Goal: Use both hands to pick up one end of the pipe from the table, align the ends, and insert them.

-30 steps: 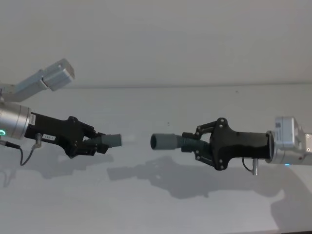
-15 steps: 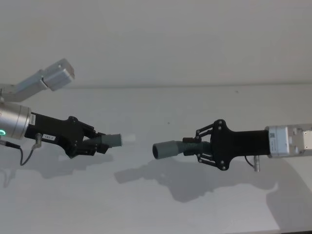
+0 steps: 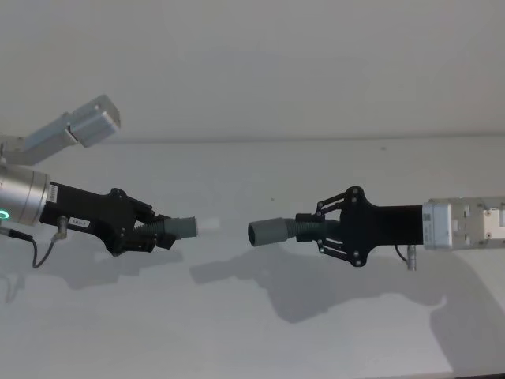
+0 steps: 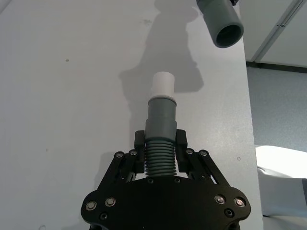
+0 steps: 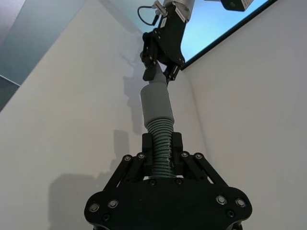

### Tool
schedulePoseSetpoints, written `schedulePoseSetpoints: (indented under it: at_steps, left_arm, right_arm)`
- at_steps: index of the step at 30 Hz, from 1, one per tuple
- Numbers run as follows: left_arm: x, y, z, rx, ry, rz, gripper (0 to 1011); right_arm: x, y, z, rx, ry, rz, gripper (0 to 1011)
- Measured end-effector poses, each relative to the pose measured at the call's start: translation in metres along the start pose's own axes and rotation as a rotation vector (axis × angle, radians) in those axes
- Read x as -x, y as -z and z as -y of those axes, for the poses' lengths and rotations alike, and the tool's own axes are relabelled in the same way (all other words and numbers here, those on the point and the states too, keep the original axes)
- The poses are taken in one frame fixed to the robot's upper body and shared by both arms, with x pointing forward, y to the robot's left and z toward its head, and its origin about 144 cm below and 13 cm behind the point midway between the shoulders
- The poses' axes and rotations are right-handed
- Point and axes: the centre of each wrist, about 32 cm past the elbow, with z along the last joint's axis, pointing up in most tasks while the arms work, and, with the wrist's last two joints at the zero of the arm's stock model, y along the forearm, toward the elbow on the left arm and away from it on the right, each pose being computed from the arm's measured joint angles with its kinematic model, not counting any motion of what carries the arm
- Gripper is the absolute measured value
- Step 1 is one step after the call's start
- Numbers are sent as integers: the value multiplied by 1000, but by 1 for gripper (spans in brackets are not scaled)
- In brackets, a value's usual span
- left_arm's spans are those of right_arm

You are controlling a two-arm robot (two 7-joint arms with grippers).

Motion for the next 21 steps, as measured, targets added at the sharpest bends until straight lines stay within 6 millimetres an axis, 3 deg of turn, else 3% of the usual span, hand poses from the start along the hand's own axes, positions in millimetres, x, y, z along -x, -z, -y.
schedulePoseSetpoints:
  at_steps: [21]
  left_arm:
    - [0,0,0,0,0,0,330]
  right_arm:
    - [4,10,-15,53,4,18,204]
